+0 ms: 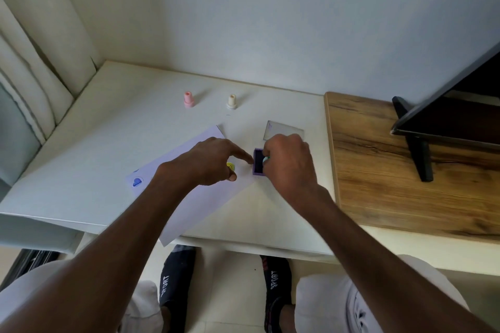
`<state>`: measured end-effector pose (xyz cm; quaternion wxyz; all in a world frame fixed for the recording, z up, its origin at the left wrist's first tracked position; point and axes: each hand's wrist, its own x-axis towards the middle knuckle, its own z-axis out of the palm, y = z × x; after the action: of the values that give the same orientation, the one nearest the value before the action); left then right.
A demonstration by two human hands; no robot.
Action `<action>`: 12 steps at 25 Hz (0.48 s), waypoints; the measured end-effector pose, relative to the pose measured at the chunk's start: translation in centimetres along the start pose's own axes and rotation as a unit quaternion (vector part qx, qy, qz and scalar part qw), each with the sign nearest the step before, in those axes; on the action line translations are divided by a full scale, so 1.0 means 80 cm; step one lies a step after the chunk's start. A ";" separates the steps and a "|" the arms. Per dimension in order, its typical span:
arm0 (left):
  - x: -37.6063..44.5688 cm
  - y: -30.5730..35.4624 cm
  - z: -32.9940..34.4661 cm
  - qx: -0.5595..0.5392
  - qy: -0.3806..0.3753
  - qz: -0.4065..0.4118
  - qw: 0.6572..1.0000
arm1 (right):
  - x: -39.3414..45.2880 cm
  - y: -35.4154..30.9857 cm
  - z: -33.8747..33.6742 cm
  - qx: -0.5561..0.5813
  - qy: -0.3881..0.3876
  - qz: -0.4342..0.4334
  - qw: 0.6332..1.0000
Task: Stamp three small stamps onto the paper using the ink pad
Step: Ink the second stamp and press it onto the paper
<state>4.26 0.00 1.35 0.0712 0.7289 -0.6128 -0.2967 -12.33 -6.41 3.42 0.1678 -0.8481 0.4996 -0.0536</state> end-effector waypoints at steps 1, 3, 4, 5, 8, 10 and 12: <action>0.000 0.000 -0.001 -0.003 -0.001 0.001 1.000 | 0.000 -0.004 0.002 -0.015 0.002 -0.010 1.000; -0.002 0.003 -0.002 -0.006 -0.002 -0.003 1.000 | 0.018 0.005 -0.007 0.017 -0.006 0.042 0.999; -0.002 0.003 -0.003 -0.009 -0.002 -0.004 1.000 | 0.024 0.011 -0.013 0.051 -0.011 0.084 0.995; -0.002 0.003 -0.003 -0.014 -0.004 -0.005 1.000 | 0.026 0.015 -0.016 0.069 -0.016 0.106 0.992; -0.004 0.007 -0.004 -0.013 -0.005 -0.005 1.000 | 0.015 0.006 -0.008 0.024 -0.015 0.055 0.998; -0.005 0.008 -0.007 -0.012 0.005 0.000 1.000 | 0.016 0.002 -0.008 0.001 -0.028 0.030 0.999; -0.011 0.010 -0.013 -0.030 0.020 0.003 0.999 | 0.023 0.006 -0.018 0.014 -0.042 0.046 0.998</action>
<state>4.02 0.33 2.85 0.1058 0.7304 -0.6042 -0.3004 -12.23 -8.55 4.49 0.2029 -0.8235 0.5295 -0.0176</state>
